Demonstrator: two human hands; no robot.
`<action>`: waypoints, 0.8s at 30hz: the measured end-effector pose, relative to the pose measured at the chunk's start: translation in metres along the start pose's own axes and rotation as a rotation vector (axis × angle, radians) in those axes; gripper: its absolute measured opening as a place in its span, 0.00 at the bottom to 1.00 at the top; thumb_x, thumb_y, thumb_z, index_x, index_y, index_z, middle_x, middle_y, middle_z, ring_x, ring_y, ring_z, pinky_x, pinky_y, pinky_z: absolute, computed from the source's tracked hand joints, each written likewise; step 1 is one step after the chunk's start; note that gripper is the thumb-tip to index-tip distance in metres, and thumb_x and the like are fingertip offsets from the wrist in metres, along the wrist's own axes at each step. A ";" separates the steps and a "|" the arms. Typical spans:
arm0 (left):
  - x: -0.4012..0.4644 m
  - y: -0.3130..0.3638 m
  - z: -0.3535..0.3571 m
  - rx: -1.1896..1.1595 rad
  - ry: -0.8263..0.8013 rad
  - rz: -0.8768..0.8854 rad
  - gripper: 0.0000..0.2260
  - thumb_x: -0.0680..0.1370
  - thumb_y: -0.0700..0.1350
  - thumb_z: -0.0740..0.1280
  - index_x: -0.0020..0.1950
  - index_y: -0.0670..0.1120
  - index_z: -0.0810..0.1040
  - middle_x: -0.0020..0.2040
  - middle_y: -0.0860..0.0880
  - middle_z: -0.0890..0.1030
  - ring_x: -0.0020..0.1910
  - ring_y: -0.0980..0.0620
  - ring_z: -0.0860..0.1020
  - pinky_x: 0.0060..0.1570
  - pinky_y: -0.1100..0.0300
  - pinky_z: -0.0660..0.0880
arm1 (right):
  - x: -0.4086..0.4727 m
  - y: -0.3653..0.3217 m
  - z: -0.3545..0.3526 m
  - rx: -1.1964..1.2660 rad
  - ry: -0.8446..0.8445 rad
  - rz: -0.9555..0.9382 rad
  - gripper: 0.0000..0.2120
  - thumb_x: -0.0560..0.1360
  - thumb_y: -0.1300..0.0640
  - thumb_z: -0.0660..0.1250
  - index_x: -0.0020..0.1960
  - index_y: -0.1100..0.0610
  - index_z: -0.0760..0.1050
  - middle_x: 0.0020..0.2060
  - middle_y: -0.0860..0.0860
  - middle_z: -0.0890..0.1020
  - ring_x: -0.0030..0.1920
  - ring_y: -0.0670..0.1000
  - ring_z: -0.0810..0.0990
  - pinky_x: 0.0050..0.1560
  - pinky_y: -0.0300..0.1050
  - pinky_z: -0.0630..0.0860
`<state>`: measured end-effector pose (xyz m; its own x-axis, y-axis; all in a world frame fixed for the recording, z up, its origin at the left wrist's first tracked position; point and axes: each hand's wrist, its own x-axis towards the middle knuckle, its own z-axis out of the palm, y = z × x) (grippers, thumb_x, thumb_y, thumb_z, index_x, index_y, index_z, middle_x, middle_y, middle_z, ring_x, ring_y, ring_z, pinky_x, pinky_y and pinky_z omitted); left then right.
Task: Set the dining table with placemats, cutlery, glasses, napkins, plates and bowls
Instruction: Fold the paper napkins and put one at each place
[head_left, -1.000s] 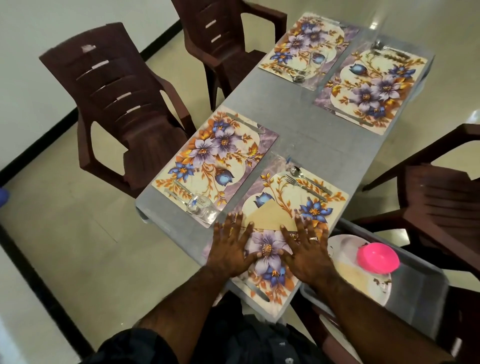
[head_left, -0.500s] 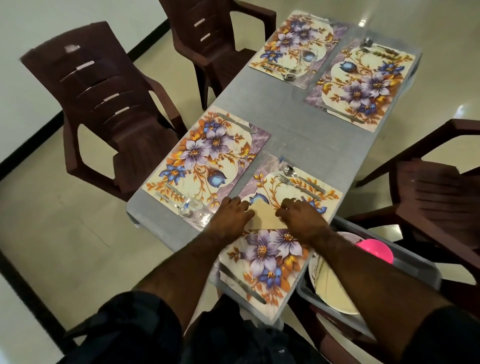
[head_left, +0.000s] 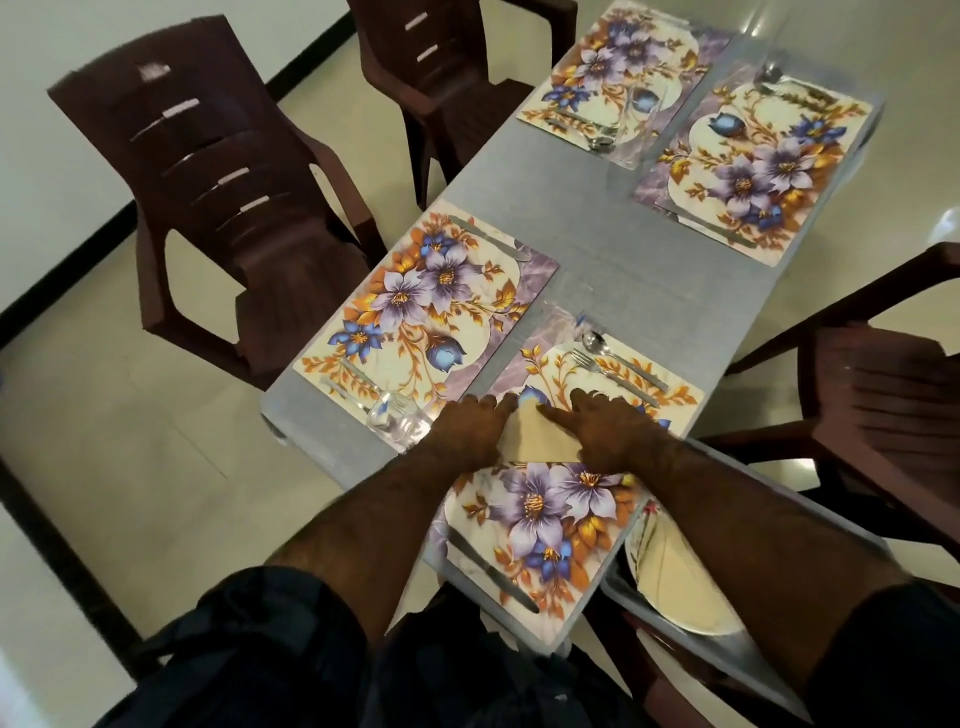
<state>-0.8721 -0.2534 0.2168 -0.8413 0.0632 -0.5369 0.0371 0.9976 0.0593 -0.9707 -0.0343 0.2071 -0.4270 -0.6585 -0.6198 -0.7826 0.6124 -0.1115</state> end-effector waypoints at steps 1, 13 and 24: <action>-0.002 0.004 0.003 -0.077 0.037 -0.080 0.40 0.77 0.58 0.73 0.81 0.46 0.59 0.71 0.41 0.75 0.64 0.39 0.77 0.58 0.46 0.77 | -0.001 -0.001 0.000 0.033 0.017 0.020 0.50 0.74 0.45 0.71 0.84 0.40 0.40 0.75 0.59 0.63 0.70 0.61 0.71 0.65 0.58 0.74; -0.003 0.039 0.017 -0.589 0.174 -0.268 0.08 0.69 0.47 0.76 0.41 0.50 0.78 0.44 0.49 0.80 0.46 0.44 0.80 0.41 0.57 0.72 | -0.046 -0.002 0.048 0.683 0.353 0.308 0.32 0.72 0.48 0.73 0.74 0.50 0.69 0.67 0.55 0.74 0.64 0.60 0.78 0.61 0.54 0.78; 0.028 0.064 -0.079 -0.750 0.299 0.122 0.09 0.71 0.36 0.78 0.45 0.49 0.85 0.42 0.52 0.85 0.42 0.54 0.82 0.46 0.61 0.77 | -0.080 0.049 0.012 1.165 0.629 0.261 0.07 0.70 0.61 0.79 0.45 0.51 0.85 0.40 0.48 0.85 0.42 0.46 0.82 0.42 0.39 0.76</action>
<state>-0.9361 -0.1905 0.2723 -0.9669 0.0533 -0.2496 -0.1445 0.6918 0.7074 -0.9696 0.0541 0.2422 -0.8825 -0.3619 -0.3005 0.0551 0.5548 -0.8302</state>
